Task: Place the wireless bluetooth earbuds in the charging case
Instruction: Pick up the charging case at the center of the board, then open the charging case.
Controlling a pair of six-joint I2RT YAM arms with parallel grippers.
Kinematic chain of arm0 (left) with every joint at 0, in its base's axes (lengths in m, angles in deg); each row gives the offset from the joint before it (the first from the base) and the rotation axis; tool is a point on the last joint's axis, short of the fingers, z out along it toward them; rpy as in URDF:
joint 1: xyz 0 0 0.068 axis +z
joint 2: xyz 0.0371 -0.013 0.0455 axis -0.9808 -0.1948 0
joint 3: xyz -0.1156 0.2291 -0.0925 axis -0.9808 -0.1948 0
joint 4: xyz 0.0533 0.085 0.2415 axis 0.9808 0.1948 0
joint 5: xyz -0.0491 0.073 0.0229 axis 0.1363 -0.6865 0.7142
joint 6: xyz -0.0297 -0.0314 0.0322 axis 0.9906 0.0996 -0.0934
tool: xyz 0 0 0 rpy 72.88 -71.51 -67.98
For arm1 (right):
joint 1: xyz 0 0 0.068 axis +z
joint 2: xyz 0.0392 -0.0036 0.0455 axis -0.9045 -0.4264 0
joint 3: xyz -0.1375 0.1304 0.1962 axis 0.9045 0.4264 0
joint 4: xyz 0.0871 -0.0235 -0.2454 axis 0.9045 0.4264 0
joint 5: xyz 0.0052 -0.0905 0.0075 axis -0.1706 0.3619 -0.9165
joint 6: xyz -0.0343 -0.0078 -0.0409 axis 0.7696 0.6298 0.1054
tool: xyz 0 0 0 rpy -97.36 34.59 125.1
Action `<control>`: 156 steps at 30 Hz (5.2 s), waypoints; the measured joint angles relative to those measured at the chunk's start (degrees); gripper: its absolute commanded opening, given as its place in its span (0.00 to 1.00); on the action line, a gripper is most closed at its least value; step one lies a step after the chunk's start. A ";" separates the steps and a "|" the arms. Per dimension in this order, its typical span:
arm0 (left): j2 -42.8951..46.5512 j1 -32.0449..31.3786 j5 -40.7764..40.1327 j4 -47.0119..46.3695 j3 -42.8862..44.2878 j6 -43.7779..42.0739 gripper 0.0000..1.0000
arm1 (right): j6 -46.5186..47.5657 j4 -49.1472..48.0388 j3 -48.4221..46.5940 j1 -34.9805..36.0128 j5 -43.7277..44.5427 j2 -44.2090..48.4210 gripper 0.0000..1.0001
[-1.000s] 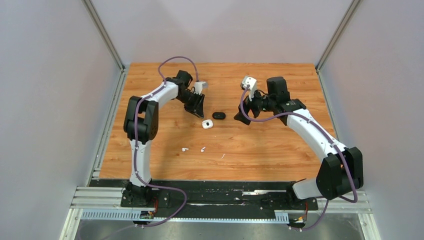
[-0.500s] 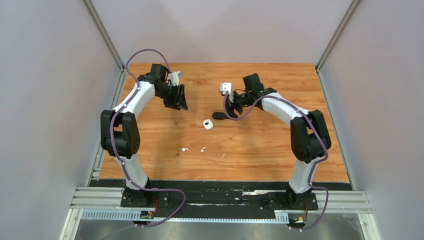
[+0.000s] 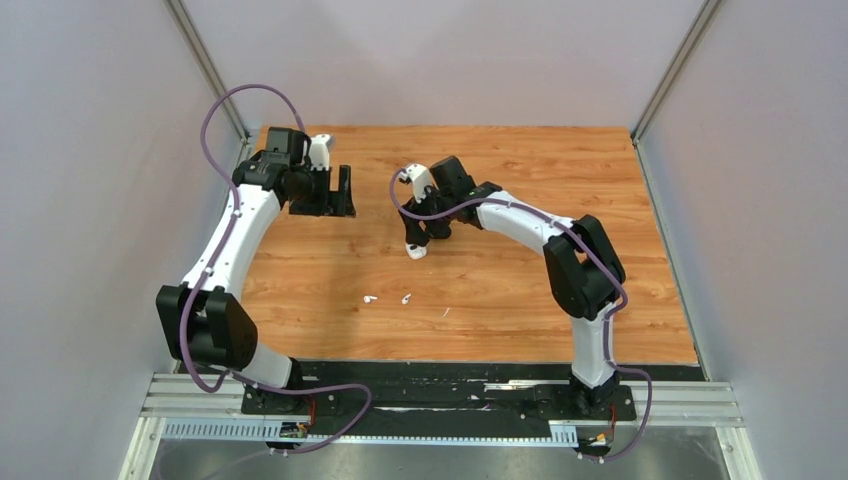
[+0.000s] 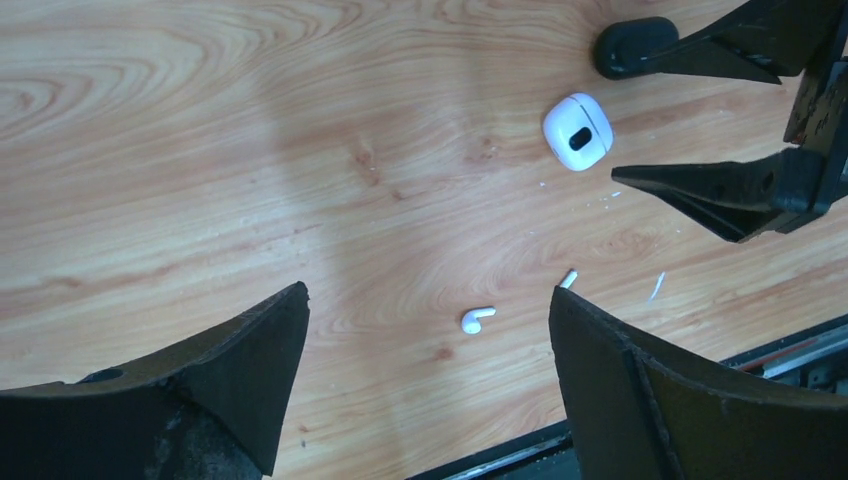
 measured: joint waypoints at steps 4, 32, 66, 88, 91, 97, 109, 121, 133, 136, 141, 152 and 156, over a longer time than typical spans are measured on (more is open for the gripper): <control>-0.04 0.50 -1.20 0.66 -0.50 1.09 0.90 | -4.87 1.07 -0.20 0.68 4.39 -1.92 0.70; 0.17 0.96 10.21 -2.93 -6.12 7.45 0.88 | -6.64 0.72 -0.48 4.11 12.94 -7.52 0.24; 3.04 -10.10 33.92 -47.21 -22.60 12.90 0.67 | 28.63 -24.70 27.47 3.48 1.86 29.05 0.00; -1.03 -11.06 38.82 -53.64 -21.20 16.94 0.00 | 29.42 -26.40 27.74 5.60 4.46 29.75 0.30; -1.40 -10.97 39.54 -54.36 -21.20 18.01 0.00 | 28.98 -26.12 27.69 5.53 4.92 29.75 0.56; -1.33 -11.34 44.44 -53.57 -20.57 12.41 0.00 | 20.59 -14.21 19.63 0.96 -4.79 29.20 0.82; 3.28 -12.85 51.78 -44.52 -20.52 -13.75 0.00 | 10.47 2.51 10.93 -7.02 -23.54 26.45 0.84; 3.28 -15.21 51.01 -34.14 -16.11 -27.36 0.00 | 5.51 3.39 10.54 -7.19 -26.67 22.80 0.73; 2.80 -16.61 48.72 -18.47 -8.70 -44.52 0.00 | -6.80 -3.67 10.12 -15.63 -29.11 22.47 0.68; 2.73 -16.92 48.76 -17.73 -8.72 -44.57 0.00 | -8.39 -5.22 10.14 -15.50 -30.08 22.47 0.68; 2.73 -16.92 48.74 -20.13 -9.81 -41.07 0.00 | -9.99 -6.14 10.12 -15.17 -31.41 22.49 0.68; 0.87 -16.57 48.83 -24.15 -10.64 -33.94 0.00 | -12.04 -6.16 10.12 -21.18 -34.84 23.58 0.52; 0.59 -15.91 49.29 -31.08 -12.04 -26.03 0.00 | -12.37 -6.16 10.29 -20.35 -38.71 24.52 0.49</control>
